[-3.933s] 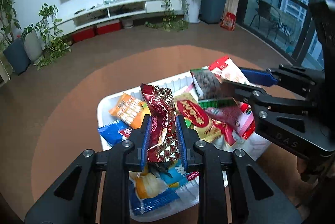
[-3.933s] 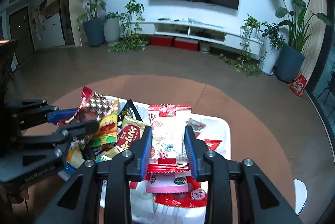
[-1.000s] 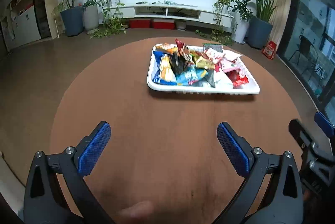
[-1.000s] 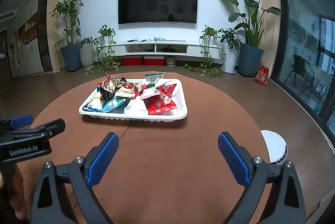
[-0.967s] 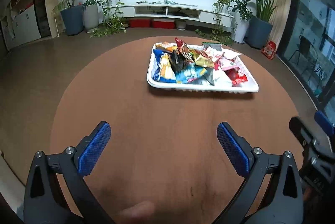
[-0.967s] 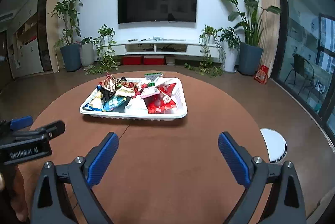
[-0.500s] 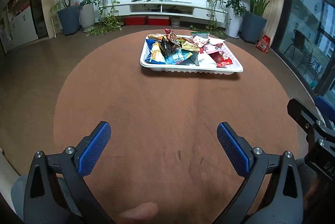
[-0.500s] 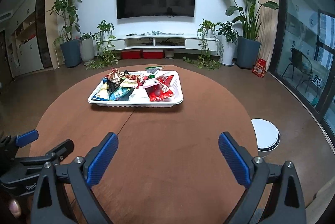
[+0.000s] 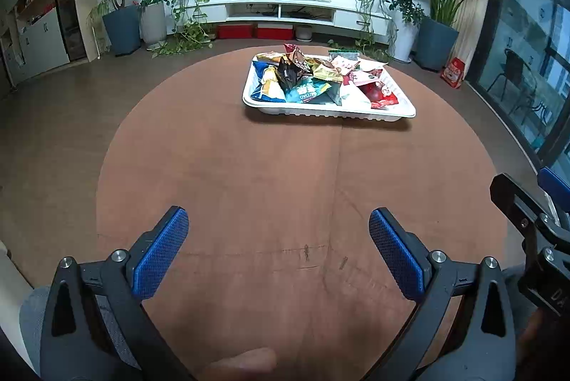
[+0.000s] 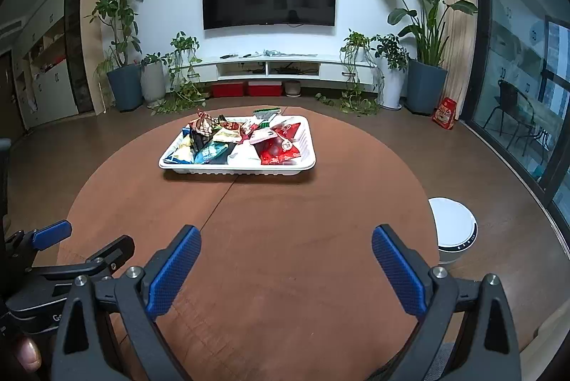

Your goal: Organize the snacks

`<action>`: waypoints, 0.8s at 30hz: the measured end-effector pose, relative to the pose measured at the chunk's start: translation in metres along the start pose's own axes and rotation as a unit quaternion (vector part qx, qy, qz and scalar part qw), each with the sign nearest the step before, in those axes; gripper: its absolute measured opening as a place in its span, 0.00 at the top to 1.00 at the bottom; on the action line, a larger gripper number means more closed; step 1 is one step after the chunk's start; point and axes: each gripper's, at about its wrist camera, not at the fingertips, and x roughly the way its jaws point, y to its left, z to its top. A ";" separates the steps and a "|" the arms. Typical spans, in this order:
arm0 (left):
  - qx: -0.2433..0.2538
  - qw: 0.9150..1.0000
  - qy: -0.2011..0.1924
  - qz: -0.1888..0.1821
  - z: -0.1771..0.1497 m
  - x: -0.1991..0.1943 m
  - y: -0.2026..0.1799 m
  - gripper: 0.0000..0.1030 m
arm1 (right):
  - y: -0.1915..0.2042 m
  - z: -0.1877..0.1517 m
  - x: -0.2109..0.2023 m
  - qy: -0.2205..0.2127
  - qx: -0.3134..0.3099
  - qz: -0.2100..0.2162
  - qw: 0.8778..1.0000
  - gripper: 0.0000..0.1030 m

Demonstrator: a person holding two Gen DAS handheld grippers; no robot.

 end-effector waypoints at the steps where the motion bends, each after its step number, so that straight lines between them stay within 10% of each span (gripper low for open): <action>1: 0.001 1.000 0.000 0.000 0.000 0.000 0.000 0.00 | 0.001 0.000 0.000 0.001 0.000 0.000 1.000 0.04; 24: 0.000 1.000 0.008 -0.001 0.001 0.009 0.002 0.00 | 0.003 -0.003 0.007 0.015 -0.008 0.002 1.000 0.04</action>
